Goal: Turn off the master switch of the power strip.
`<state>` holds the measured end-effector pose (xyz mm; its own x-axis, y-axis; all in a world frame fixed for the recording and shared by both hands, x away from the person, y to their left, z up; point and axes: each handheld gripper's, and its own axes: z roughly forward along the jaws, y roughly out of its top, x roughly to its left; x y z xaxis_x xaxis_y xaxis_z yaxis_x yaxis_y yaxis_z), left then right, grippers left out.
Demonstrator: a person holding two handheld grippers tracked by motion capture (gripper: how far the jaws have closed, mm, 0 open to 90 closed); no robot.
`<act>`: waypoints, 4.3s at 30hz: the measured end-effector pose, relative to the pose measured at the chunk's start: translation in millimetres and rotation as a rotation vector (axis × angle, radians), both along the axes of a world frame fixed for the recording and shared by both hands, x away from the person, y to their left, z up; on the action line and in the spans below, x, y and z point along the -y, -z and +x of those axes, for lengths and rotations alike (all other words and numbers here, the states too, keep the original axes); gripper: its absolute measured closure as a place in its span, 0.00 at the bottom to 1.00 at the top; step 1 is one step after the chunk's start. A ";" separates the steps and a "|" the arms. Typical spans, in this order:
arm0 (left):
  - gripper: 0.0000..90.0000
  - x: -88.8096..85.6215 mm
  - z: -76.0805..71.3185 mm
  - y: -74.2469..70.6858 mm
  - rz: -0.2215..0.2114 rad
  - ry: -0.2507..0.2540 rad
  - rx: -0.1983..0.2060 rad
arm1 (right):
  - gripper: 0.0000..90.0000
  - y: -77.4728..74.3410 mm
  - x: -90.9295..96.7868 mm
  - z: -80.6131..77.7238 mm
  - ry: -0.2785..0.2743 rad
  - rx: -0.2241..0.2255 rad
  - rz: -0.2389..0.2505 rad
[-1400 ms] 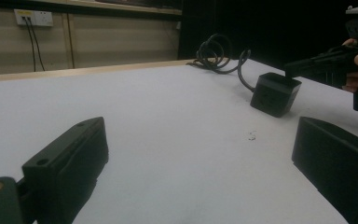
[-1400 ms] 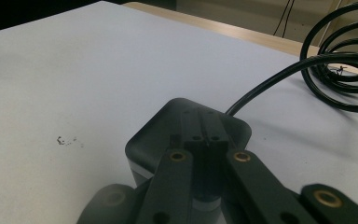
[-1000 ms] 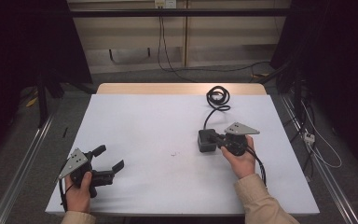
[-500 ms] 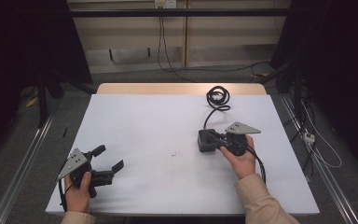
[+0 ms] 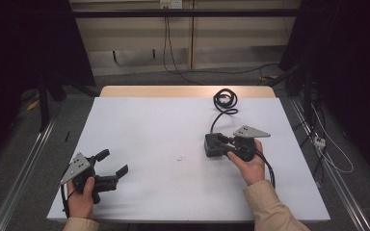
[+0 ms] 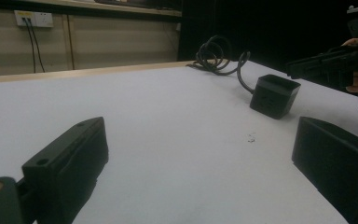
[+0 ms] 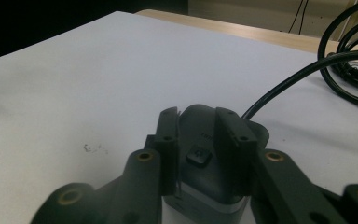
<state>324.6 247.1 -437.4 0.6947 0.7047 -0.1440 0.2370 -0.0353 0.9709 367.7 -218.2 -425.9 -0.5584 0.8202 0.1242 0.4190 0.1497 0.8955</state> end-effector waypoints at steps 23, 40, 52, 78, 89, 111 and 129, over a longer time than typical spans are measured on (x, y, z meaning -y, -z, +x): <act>0.04 6.8 6.3 0.4 -0.008 0.019 -0.004 | 0.34 -4.2 9.5 -17.1 -0.029 -0.037 0.049; 0.04 8.5 8.7 -0.4 -0.014 0.023 -0.002 | 0.21 1.2 12.5 -35.0 -0.067 -0.040 0.067; 0.04 7.8 8.8 -0.8 -0.014 0.019 0.000 | 0.18 7.0 15.9 -48.6 -0.090 -0.046 0.043; 0.04 9.8 9.5 -0.7 -0.013 0.026 0.000 | 0.17 11.4 30.8 -64.3 -0.086 -0.030 0.007; 0.04 9.9 9.7 -0.5 -0.009 0.027 -0.002 | 0.17 15.3 34.6 -68.8 -0.092 -0.037 -0.014; 0.04 10.2 10.0 -0.4 -0.007 0.025 -0.002 | 0.17 16.3 49.1 -76.6 -0.073 -0.025 -0.024; 0.04 10.3 10.3 -0.1 0.002 0.026 0.000 | 0.13 20.1 55.6 -79.7 -0.061 -0.035 -0.035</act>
